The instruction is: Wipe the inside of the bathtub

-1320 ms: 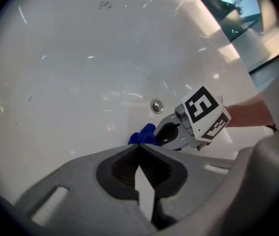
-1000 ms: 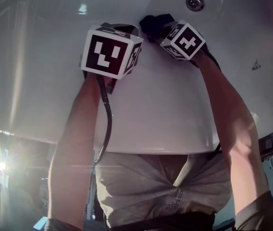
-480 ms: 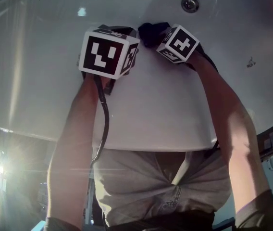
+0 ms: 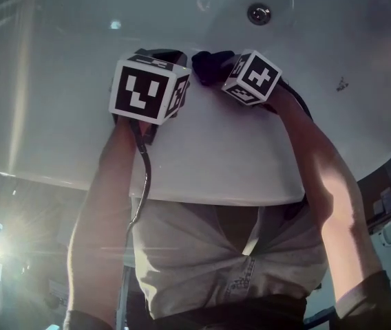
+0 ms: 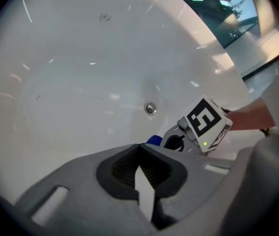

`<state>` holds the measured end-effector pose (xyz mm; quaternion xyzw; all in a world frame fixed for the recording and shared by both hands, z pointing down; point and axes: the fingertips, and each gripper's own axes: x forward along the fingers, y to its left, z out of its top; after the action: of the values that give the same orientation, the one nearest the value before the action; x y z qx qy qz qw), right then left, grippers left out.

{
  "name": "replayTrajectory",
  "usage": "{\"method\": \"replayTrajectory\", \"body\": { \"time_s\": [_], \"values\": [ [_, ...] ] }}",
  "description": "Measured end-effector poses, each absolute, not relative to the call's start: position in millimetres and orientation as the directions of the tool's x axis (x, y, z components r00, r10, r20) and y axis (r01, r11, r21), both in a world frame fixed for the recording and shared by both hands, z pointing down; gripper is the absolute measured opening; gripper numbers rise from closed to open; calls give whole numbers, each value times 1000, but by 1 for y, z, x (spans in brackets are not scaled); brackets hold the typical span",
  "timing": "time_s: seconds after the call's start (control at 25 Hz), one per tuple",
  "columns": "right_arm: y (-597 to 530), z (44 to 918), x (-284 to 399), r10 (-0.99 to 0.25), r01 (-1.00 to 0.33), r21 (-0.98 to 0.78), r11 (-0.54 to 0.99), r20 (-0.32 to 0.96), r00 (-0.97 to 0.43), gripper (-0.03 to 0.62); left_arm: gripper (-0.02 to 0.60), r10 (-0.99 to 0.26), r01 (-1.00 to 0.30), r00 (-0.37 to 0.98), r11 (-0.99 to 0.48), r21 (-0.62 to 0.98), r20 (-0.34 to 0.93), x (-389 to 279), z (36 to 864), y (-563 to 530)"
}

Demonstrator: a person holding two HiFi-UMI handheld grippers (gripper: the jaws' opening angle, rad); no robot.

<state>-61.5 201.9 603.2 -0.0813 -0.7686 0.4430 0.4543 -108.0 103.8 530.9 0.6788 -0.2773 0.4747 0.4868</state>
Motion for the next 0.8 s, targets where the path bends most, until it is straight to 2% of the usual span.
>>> {"method": "replayTrajectory", "body": {
  "time_s": [0.24,0.8],
  "values": [
    [202,557,-79,517,-261,-753,605,620,-590,51,5,49,-845,388,-380,377,920,-124,487,108],
    [218,476,-74,499,-223,-768,600,577,-647,51,5,4,-854,396,-364,371,918,-107,444,110]
  ]
}}
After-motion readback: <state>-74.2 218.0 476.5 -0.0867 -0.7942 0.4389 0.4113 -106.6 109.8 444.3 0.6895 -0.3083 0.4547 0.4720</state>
